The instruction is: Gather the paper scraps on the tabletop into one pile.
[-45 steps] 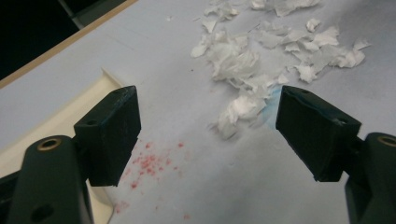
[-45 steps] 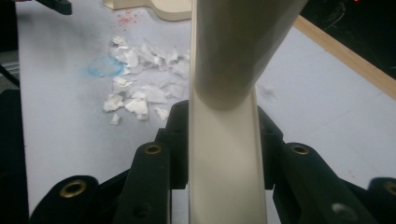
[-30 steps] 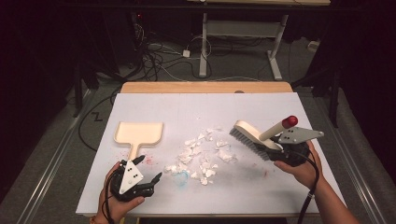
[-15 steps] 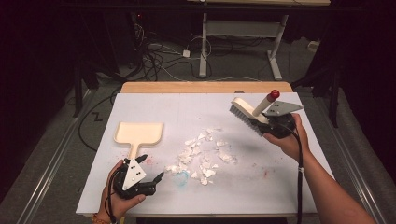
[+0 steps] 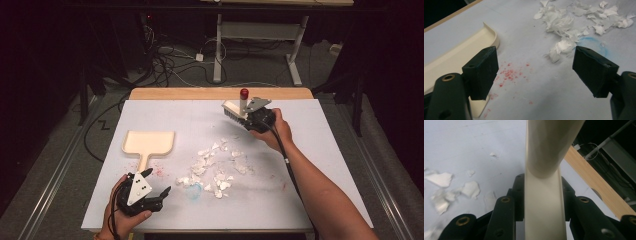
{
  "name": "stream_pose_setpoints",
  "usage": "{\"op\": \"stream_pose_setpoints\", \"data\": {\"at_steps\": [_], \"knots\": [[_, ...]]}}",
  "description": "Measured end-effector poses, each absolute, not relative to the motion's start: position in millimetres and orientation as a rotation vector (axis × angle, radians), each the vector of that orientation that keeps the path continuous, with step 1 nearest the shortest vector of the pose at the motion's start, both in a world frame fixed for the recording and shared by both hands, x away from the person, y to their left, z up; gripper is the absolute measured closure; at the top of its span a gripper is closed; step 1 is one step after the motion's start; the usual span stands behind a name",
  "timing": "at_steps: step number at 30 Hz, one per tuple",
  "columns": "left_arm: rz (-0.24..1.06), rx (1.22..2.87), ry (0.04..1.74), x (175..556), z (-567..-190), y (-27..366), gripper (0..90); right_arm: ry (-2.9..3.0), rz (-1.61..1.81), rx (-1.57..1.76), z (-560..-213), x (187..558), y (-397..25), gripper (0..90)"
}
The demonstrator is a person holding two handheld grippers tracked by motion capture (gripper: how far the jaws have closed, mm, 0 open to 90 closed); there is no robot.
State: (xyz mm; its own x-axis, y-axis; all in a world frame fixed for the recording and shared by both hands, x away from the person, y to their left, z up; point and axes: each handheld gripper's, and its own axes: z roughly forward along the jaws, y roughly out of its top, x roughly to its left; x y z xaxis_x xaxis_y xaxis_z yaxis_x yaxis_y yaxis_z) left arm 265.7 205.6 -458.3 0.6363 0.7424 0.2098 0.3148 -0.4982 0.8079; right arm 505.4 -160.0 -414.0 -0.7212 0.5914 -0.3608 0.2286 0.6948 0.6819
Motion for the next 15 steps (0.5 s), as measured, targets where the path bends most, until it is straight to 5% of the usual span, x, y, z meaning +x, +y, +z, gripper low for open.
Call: {"op": "stream_pose_setpoints", "data": {"at_steps": [15], "knots": [[0.679,2.108,0.828,261.5,-462.0,207.1,19.9,2.434,0.805,0.516,-431.9,504.8,-107.9,67.8]]}}
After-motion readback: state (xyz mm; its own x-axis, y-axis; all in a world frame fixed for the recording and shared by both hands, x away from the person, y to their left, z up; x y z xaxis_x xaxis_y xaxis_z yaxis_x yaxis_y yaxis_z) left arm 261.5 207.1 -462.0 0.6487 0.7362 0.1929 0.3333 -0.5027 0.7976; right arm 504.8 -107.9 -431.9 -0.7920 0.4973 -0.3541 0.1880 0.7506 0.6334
